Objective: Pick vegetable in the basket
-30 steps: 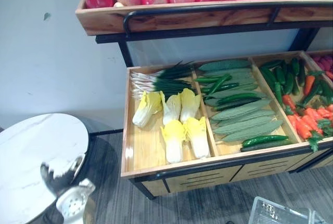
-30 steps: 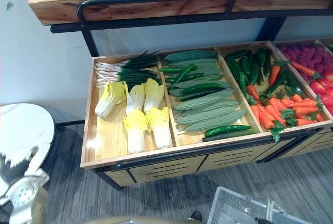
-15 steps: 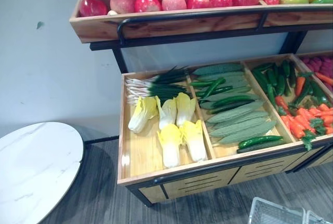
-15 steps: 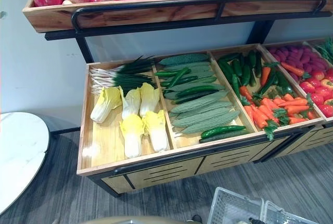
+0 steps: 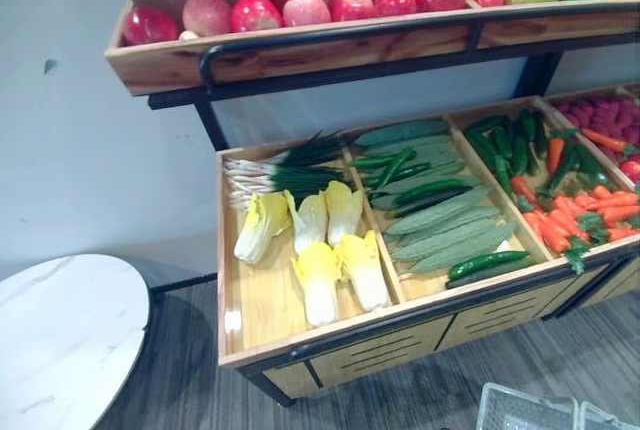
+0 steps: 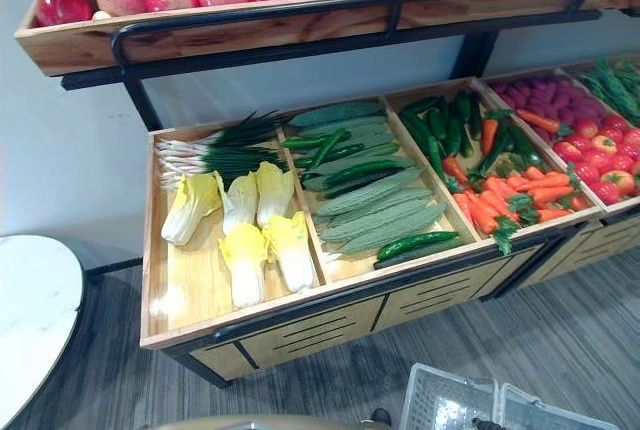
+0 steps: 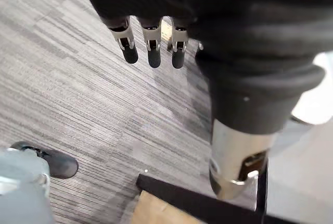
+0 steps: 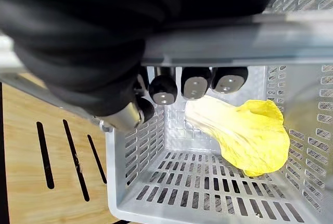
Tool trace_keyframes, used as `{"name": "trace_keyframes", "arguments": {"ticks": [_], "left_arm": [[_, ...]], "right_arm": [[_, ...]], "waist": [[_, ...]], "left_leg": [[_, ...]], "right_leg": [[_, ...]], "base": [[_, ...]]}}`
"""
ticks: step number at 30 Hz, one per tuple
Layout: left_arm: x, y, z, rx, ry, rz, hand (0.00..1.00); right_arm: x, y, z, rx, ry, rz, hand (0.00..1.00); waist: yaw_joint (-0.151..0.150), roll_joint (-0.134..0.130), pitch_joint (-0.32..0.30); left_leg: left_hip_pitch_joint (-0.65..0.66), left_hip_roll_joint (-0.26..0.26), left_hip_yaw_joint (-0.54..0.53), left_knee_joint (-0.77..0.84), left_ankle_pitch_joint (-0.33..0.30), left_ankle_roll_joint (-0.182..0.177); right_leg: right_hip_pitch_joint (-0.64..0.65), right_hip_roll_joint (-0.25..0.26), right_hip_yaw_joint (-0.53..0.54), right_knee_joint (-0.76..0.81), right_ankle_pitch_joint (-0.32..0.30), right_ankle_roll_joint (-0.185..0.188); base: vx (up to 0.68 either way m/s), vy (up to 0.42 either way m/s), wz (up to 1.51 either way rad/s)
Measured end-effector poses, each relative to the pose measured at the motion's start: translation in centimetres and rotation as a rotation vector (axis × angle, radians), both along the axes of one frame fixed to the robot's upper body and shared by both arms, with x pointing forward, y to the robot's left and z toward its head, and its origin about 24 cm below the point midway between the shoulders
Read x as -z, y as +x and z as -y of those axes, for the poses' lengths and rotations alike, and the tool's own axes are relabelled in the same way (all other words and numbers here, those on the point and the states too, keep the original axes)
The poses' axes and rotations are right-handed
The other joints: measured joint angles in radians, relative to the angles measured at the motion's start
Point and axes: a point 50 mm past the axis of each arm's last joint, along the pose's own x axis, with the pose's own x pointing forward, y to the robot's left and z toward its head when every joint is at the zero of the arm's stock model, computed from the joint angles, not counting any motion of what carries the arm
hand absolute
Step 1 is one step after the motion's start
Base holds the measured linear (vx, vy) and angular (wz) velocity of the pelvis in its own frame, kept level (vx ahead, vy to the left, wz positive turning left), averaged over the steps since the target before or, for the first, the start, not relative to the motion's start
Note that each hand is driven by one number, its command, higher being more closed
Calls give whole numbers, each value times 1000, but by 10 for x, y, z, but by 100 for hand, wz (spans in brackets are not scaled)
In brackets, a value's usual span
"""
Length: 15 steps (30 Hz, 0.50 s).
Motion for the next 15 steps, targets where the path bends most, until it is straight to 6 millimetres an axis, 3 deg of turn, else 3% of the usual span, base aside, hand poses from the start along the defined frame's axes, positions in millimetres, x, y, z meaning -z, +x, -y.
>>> {"name": "trace_keyframes", "arguments": {"ticks": [2,6,7,8,9,10,12,14,15], "left_arm": [[1,6,4,87,-10,-4,0],[0,26,5,264,3,-27,0],[-2,32,5,304,13,-19,0],[-2,34,6,329,20,-19,0],[-3,33,5,325,23,-15,0],[-5,37,3,325,37,1,0],[-7,34,-5,324,59,-7,0],[-7,34,-6,302,50,-13,0],[-6,32,-6,301,46,-18,0]], "right_arm": [[0,3,-1,0,-7,9,100],[3,10,-15,-40,-3,56,100],[4,6,-18,-55,-1,57,100],[4,8,-21,-77,-5,70,100],[3,19,-25,-119,-8,103,100],[2,24,-28,-136,-3,121,100],[4,22,-29,-136,2,113,100],[2,35,-32,-181,-2,127,100],[2,42,-34,-200,-3,139,100]], "waist": [[-4,-3,13],[-8,-42,47],[-12,-49,48],[-10,-48,48],[-4,-17,51],[-17,-30,66],[-23,-51,67],[-6,-90,89],[6,-77,89]], "left_leg": [[-9,2,18,49,-28,6],[-12,-1,66,94,-74,31],[-9,-2,86,93,-74,37],[-10,0,118,81,-62,50],[-18,35,178,56,-33,63],[-14,32,198,25,-10,66],[6,25,255,6,17,71],[-39,24,318,78,7,96],[-55,8,309,51,-9,106]], "right_leg": [[-45,-12,26,92,-27,5],[-156,-39,89,273,-33,-4],[-180,-33,91,290,2,-27],[-190,-15,90,243,73,-32],[-209,0,54,271,65,-74],[-257,-26,-37,517,-69,-127],[-239,-68,-179,718,-144,-171],[-230,-57,-254,610,-103,-236],[-211,-23,-239,499,-79,-229]], "base": [[-11,71,-33],[-55,89,-36],[-100,111,-52],[-116,132,-81],[-105,93,-84],[-94,60,-65],[-4,64,-78],[-48,53,-134],[-293,-7,-152]]}}
